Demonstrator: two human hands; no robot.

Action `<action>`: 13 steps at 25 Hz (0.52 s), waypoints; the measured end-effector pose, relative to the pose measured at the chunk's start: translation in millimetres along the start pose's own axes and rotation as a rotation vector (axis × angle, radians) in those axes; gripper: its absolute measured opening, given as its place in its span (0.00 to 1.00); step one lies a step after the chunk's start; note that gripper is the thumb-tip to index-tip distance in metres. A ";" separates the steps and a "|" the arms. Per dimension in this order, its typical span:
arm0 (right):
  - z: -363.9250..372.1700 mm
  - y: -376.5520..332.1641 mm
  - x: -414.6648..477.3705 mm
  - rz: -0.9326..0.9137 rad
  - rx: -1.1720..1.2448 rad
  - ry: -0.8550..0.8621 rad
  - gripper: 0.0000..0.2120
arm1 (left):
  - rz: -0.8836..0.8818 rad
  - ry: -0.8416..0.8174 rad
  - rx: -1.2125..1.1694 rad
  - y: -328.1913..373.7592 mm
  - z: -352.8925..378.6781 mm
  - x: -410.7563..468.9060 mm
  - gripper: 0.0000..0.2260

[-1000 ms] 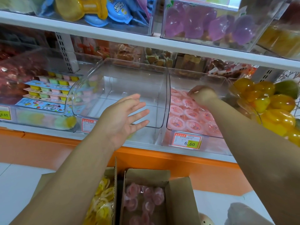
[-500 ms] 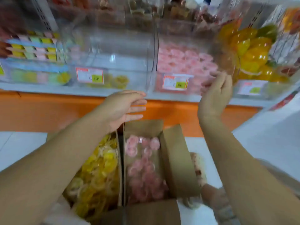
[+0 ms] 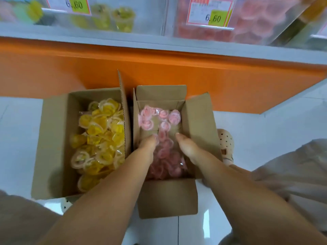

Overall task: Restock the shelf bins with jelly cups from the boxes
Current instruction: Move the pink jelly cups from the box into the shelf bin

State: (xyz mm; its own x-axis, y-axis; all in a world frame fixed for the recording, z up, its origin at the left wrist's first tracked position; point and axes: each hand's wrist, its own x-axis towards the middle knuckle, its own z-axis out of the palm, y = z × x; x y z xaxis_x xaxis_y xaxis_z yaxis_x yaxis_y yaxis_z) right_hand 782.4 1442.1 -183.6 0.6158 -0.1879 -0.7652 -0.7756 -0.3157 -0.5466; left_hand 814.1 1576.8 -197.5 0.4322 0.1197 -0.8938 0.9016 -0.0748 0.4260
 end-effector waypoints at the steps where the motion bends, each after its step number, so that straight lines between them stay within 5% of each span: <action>1: 7.5 6.4 7.8 0.002 -0.121 -0.019 0.24 | -0.044 0.074 -0.029 -15.7 4.0 32.0 0.27; 7: 45.1 21.8 25.0 0.117 -0.614 -0.134 0.27 | 0.045 0.135 -0.122 -10.1 4.6 8.3 0.15; 10: 45.4 17.1 35.3 0.253 -0.356 -0.077 0.28 | -0.004 0.108 -0.083 -18.1 1.0 21.4 0.19; 13: 36.0 16.3 39.6 0.314 -0.209 -0.137 0.29 | -0.104 -0.013 0.054 -25.7 -0.8 36.9 0.37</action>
State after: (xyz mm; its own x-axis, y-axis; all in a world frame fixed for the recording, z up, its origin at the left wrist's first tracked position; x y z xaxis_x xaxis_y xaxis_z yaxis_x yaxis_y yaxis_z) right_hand 789.2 1463.1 -235.1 0.3180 -0.1836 -0.9301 -0.8694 -0.4478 -0.2089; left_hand 806.9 1583.9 -241.3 0.3362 0.1169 -0.9345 0.9392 -0.1158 0.3234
